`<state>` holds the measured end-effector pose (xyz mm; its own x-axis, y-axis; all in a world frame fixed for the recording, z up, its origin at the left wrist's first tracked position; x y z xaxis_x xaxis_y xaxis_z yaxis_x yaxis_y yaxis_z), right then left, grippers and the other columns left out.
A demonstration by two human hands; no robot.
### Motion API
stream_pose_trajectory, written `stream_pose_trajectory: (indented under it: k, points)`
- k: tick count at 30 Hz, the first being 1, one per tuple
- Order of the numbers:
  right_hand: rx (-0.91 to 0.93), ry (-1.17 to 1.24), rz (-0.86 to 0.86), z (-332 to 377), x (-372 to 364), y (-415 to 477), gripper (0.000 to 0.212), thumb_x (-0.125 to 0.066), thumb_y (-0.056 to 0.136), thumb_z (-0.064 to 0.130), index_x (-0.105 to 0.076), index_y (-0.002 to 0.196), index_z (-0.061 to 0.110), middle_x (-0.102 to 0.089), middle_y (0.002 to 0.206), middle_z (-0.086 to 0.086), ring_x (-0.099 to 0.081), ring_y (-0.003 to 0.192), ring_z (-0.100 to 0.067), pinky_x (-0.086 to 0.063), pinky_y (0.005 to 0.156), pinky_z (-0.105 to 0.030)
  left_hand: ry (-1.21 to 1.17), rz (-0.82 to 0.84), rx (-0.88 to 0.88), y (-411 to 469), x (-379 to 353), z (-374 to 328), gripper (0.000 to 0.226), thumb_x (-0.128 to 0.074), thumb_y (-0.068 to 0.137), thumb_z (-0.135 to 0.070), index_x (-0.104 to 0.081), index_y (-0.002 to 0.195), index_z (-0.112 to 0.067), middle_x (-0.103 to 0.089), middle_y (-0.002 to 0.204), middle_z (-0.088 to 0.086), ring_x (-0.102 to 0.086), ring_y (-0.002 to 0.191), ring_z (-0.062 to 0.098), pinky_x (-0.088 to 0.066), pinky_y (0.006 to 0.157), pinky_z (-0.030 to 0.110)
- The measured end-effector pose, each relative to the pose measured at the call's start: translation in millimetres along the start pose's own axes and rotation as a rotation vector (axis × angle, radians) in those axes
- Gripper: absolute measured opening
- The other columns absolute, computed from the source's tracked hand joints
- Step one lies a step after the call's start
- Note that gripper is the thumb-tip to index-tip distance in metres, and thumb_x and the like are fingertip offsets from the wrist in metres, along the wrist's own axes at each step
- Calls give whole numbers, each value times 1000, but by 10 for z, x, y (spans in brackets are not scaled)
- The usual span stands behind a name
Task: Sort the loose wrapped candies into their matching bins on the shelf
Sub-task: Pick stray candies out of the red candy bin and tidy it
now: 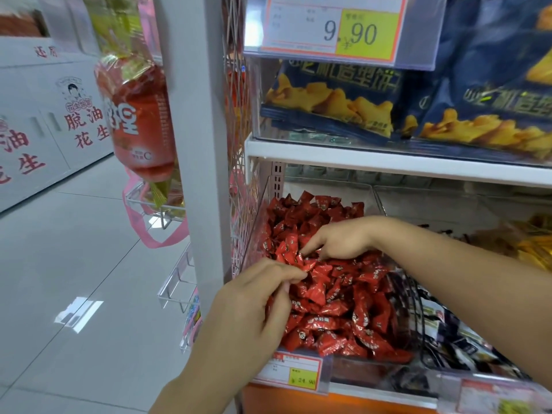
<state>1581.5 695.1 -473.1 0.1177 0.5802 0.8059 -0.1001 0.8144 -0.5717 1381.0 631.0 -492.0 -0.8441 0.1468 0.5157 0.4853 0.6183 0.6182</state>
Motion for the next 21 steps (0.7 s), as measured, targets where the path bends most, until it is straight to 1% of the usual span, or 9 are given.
stream_pose_trajectory:
  k: [3, 8, 10, 12, 15, 17, 18, 19, 21]
  points:
    - [27, 134, -111, -63, 51, -60, 48, -37, 97, 3, -42, 141, 22, -33, 151, 3, -30, 138, -12, -19, 114, -25, 1, 2, -2, -1, 6, 3, 26, -46, 89, -18, -69, 102, -21, -61, 98, -20, -59, 94, -3, -43, 82, 10]
    - [12, 154, -246, -168, 147, -145, 51, -38, 98, 9, -32, 145, 27, -26, 154, 4, -24, 141, -13, -17, 113, -27, 2, -2, 2, -5, 2, 3, 26, -46, 89, -19, -69, 102, -21, -61, 97, -19, -59, 93, -4, -42, 81, 8]
    - [6, 80, -284, -164, 159, -164, 44, -39, 100, 18, -37, 143, 27, -31, 152, 4, -29, 139, -15, -21, 114, -29, 1, -4, 2, -4, 0, 0, 26, -46, 89, -18, -69, 102, -21, -61, 96, -19, -59, 92, -4, -41, 81, 8]
    - [38, 24, -336, -94, 145, -188, 36, -42, 100, 25, -51, 134, 23, -46, 142, 4, -41, 131, -15, -29, 110, -29, 0, -5, 4, -3, 0, -1, 26, -46, 89, -18, -69, 101, -21, -61, 96, -20, -59, 93, -4, -40, 81, 7]
    - [119, 95, -240, 48, 65, -214, 30, -44, 98, 29, -67, 113, 16, -66, 111, 6, -61, 101, -11, -43, 95, -25, 18, -6, 3, -3, 2, -8, 27, -45, 89, -19, -69, 101, -21, -61, 96, -21, -58, 93, -6, -39, 81, 4]
    - [83, 113, -87, 109, -8, -213, 30, -43, 98, 24, -69, 96, 9, -63, 80, 7, -54, 70, -8, -44, 74, -23, 23, -2, 7, -3, 4, -11, 27, -45, 89, -19, -69, 102, -21, -62, 96, -20, -58, 92, -7, -39, 80, 4]
    - [56, 89, -21, 141, -41, -201, 31, -41, 99, 20, -66, 92, 4, -60, 77, 1, -49, 67, -9, -42, 71, -27, 24, 1, 8, -5, 5, -10, 27, -45, 89, -19, -69, 102, -21, -62, 96, -20, -58, 92, -6, -39, 79, 4]
    - [32, 82, 25, 158, -65, -183, 33, -39, 98, 18, -65, 93, -1, -62, 82, -6, -48, 71, -13, -43, 75, -29, 25, 1, 7, -6, 6, -8, 27, -45, 90, -19, -69, 102, -21, -62, 96, -19, -58, 92, -6, -40, 79, 5]
    - [-7, 55, 70, 145, -93, -113, 36, -36, 96, 25, -65, 92, 4, -65, 93, -10, -50, 78, -18, -44, 89, -30, 22, 0, 5, -11, 9, -3, 27, -45, 90, -18, -69, 102, -21, -62, 96, -18, -58, 93, -6, -40, 80, 6]
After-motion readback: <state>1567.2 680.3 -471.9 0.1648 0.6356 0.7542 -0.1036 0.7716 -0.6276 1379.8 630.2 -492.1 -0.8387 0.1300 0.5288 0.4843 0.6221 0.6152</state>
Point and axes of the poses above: each hand's wrist, its own y-axis towards the middle knuckle, its own x-axis out of the back of the hand, z = x × y, the point moved 2 cm from there along y, towards the middle knuckle
